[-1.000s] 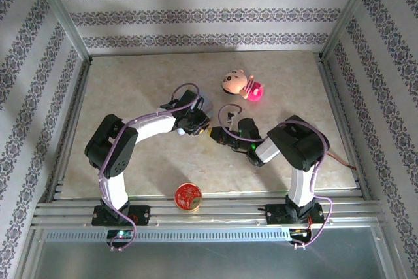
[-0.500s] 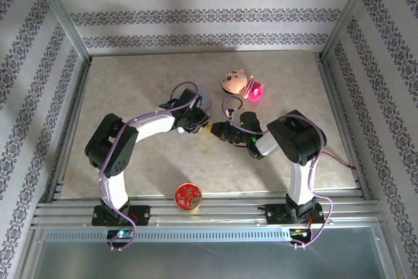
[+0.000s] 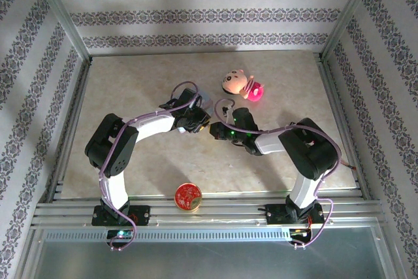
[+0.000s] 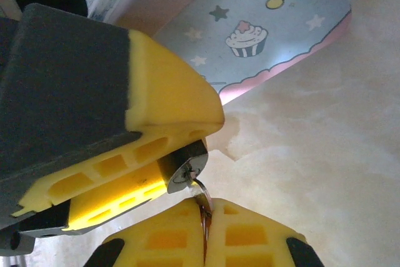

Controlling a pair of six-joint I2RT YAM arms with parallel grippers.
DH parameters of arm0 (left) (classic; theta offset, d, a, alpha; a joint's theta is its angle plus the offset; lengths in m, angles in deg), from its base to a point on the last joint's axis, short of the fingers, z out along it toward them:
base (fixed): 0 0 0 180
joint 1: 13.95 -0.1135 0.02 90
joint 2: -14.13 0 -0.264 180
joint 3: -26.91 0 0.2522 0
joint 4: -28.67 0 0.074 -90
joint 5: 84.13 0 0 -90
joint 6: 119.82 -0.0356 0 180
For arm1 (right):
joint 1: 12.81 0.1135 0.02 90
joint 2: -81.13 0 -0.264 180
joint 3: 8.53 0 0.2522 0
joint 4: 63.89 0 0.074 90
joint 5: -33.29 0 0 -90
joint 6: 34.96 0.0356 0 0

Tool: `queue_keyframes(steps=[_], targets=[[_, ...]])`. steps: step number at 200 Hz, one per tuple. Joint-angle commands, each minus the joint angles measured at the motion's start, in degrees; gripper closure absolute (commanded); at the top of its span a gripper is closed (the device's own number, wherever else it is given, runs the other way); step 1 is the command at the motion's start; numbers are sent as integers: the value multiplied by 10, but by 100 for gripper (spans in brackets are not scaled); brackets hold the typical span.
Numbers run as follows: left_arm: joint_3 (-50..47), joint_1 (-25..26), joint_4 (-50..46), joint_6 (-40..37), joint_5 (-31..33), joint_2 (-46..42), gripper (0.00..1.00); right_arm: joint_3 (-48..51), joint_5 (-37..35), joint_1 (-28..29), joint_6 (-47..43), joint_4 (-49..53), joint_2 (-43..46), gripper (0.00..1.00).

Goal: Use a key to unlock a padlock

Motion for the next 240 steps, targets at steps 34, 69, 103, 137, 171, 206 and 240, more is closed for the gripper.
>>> queue_keyframes(steps=[34,69,103,137,171,206,240], targets=[[-24,37,40,35,-165,6,97,-24,118,-55,353,-404,-133,100],[-27,37,59,33,-164,4,97,-2,112,-58,422,-404,-108,100],[-31,37,76,36,-166,1,97,30,80,-71,532,-404,-104,100],[-37,36,85,35,-168,-5,97,26,78,-71,616,-405,-110,100],[-51,32,102,40,-166,-6,95,52,32,-65,708,-405,-97,100],[-67,30,135,59,-164,-4,81,46,-20,-38,752,-405,-93,100],[-63,30,138,60,-162,3,81,31,-78,3,798,-405,-109,100]])
